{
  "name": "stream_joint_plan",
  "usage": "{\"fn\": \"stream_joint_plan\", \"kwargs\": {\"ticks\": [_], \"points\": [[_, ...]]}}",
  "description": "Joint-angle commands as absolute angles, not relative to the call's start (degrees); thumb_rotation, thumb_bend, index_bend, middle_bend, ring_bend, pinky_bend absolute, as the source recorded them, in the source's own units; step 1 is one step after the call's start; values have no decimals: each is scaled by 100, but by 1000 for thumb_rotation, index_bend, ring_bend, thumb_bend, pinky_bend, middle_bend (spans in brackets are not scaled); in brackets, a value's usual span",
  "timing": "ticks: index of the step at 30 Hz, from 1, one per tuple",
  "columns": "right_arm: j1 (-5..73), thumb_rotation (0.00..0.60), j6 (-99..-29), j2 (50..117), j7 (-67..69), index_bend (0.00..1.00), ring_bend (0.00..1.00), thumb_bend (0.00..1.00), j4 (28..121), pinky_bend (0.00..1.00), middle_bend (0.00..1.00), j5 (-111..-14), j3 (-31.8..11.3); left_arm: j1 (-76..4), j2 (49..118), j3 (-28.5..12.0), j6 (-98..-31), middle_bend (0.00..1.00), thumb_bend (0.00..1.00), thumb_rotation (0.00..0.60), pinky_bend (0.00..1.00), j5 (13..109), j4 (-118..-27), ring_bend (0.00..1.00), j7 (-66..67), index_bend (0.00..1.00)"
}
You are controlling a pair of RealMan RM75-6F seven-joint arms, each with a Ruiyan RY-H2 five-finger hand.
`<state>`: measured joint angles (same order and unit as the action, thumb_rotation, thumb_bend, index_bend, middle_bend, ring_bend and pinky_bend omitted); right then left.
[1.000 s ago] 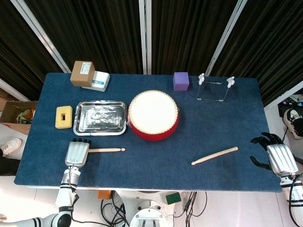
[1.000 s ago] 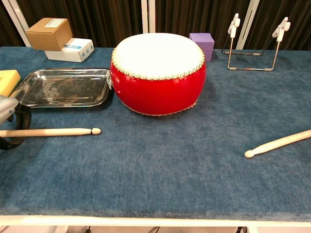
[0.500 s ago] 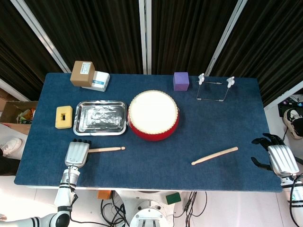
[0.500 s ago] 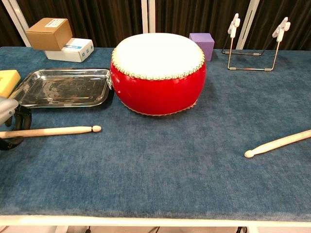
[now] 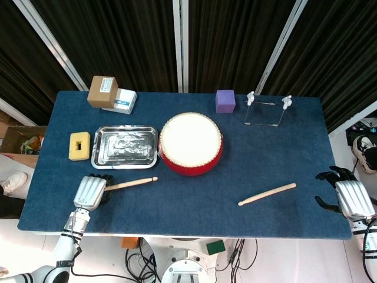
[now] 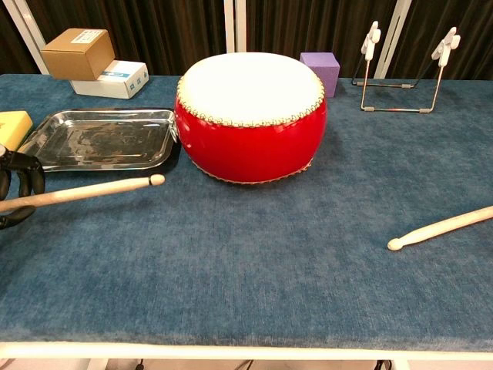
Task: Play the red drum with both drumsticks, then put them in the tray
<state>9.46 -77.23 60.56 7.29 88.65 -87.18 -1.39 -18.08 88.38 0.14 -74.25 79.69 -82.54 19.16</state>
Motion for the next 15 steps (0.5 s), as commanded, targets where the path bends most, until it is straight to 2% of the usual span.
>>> {"fn": "stream_joint_plan", "kwargs": {"ticks": [1, 7, 15], "points": [[1032, 600, -7589, 6049, 543, 385, 152, 203, 8951, 210, 407, -8773, -109, -1703, 8647, 258, -7879, 669, 657, 600, 546, 8792, -7879, 579, 903, 693], [1341, 600, -7031, 6428, -172, 389, 152, 204, 8915, 213, 428, -8893, 4, -1696, 8581, 329, -8345, 664, 657, 600, 559, 9427, -7927, 578, 241, 693], [1603, 600, -6836, 7367, -1247, 456, 167, 203, 8169, 233, 467, -9084, 15, -1871, 8556, 305, -8320, 659, 655, 600, 554, 9809, -8241, 572, 343, 688]]}}
